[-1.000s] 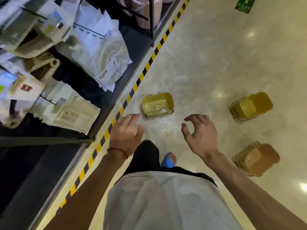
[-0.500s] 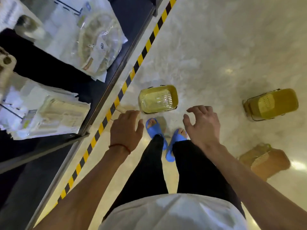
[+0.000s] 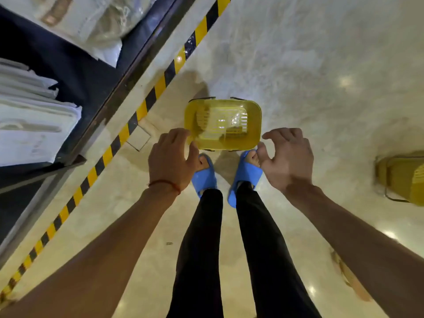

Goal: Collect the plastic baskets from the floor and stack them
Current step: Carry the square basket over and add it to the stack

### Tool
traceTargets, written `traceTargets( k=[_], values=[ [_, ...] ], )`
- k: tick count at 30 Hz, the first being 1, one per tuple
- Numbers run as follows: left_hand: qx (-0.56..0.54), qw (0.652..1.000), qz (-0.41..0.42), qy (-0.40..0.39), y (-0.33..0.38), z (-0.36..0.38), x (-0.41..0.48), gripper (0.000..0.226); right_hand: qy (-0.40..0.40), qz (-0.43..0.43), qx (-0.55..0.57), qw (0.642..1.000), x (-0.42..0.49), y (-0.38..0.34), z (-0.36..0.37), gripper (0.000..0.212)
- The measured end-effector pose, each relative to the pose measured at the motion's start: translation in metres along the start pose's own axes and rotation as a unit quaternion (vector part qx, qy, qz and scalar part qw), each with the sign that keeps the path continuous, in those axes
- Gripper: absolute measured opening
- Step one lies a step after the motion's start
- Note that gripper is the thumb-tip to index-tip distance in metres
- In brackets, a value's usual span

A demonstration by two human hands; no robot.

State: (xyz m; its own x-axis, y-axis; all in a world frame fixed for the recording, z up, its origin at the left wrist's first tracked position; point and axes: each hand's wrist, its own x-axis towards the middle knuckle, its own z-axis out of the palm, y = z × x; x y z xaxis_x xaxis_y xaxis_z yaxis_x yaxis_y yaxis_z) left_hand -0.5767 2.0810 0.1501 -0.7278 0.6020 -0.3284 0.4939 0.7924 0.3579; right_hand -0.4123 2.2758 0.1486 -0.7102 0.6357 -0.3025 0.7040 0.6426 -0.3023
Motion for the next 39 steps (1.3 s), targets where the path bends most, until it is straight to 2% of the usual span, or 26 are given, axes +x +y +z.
traceTargets(
  k=[5, 12, 15, 17, 19, 21, 23, 24, 26, 28, 31, 34, 39],
  values=[
    [-0.013, 0.999, -0.025, 0.016, -0.041, 0.089, 0.044, 0.028, 0.004, 0.010, 0.006, 1.000, 0.044, 0.033, 0.087, 0.028],
    [-0.134, 0.986, -0.078, 0.064, -0.111, 0.187, 0.100, 0.045, 0.029, 0.087, 0.110, 0.990, 0.086, 0.082, 0.205, 0.046],
    [-0.197, 0.969, -0.128, 0.071, -0.130, 0.219, 0.110, 0.053, 0.016, 0.149, 0.192, 0.970, 0.099, 0.098, 0.237, 0.054],
    [-0.253, 0.950, -0.168, 0.065, -0.136, 0.234, 0.117, 0.058, 0.008, 0.201, 0.269, 0.942, 0.106, 0.101, 0.250, 0.060],
    [-0.289, 0.937, -0.189, 0.046, -0.135, 0.244, 0.122, 0.055, -0.001, 0.254, 0.339, 0.906, 0.113, 0.100, 0.259, 0.064],
    [-0.289, 0.934, -0.204, 0.041, -0.133, 0.250, 0.123, 0.045, -0.005, 0.288, 0.377, 0.880, 0.115, 0.098, 0.263, 0.057],
    [-0.300, 0.922, -0.244, 0.026, -0.127, 0.248, 0.124, 0.050, -0.013, 0.309, 0.402, 0.862, 0.115, 0.096, 0.264, 0.053],
    [-0.309, 0.912, -0.268, 0.012, -0.125, 0.246, 0.124, 0.052, -0.020, 0.316, 0.411, 0.855, 0.115, 0.095, 0.263, 0.058],
    [-0.337, 0.888, -0.312, -0.027, -0.125, 0.243, 0.127, 0.055, -0.036, 0.322, 0.415, 0.850, 0.115, 0.095, 0.261, 0.072],
    [-0.368, 0.864, -0.341, -0.051, -0.121, 0.237, 0.132, 0.056, -0.043, 0.319, 0.421, 0.848, 0.116, 0.094, 0.259, 0.069],
    [-0.366, 0.860, -0.355, -0.030, -0.114, 0.235, 0.135, 0.060, -0.051, 0.326, 0.439, 0.836, 0.117, 0.091, 0.256, 0.063],
    [-0.405, 0.843, -0.355, 0.001, -0.110, 0.234, 0.136, 0.060, -0.078, 0.338, 0.458, 0.818, 0.117, 0.089, 0.254, 0.079],
    [-0.425, 0.835, -0.350, 0.000, -0.102, 0.220, 0.133, 0.063, -0.056, 0.360, 0.406, 0.838, 0.119, 0.078, 0.238, 0.061]
  ],
)
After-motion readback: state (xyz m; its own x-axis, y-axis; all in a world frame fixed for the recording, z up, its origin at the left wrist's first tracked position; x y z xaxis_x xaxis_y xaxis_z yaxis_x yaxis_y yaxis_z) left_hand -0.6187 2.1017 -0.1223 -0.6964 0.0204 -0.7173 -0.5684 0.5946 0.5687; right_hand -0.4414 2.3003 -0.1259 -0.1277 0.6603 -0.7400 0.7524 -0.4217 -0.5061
